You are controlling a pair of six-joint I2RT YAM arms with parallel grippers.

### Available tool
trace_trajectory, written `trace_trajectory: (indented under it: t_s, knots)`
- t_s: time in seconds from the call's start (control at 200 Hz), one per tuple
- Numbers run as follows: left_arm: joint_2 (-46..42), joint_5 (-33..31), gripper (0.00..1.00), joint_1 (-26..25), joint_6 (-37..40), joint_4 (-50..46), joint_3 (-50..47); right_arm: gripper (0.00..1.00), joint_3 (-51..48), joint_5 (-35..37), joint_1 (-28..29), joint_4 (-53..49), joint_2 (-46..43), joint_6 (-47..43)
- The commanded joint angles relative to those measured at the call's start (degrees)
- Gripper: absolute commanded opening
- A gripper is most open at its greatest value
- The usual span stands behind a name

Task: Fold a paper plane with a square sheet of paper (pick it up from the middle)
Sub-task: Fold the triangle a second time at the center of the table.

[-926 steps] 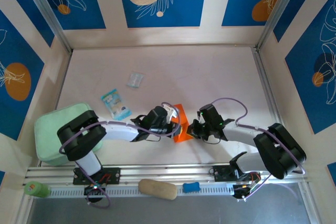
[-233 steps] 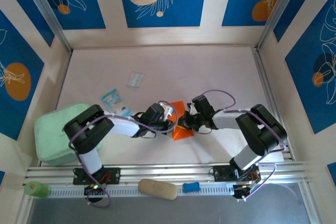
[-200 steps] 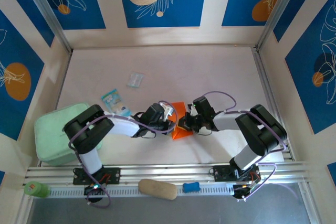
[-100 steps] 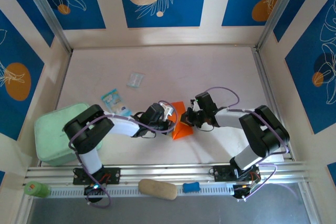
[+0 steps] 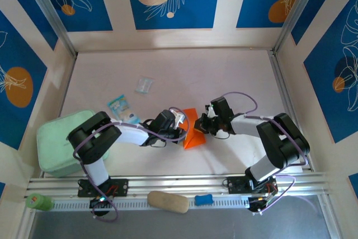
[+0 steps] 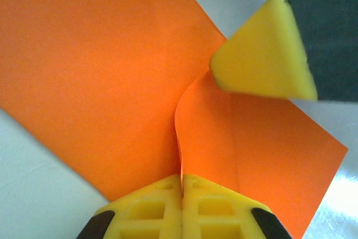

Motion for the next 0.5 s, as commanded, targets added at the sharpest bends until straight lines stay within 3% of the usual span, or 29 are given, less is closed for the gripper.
trace_trajectory:
  t_s: [0.0, 0.205, 0.495]
  knots:
    - [1.9, 0.7, 0.0, 0.5, 0.6, -6.1, -0.3, 0.0, -0.9, 0.2, -1.3, -1.2, 2.4, -1.0]
    - [1.9, 0.6, 0.0, 0.5, 0.7, -6.6, -0.1, 0.0, -3.6, -0.9, -2.6, 2.4, 3.5, 0.9]
    - [1.9, 0.5, 0.0, 0.5, 0.8, -6.7, 0.0, 0.0, -0.5, -2.4, 0.7, -2.8, -4.6, -0.5]
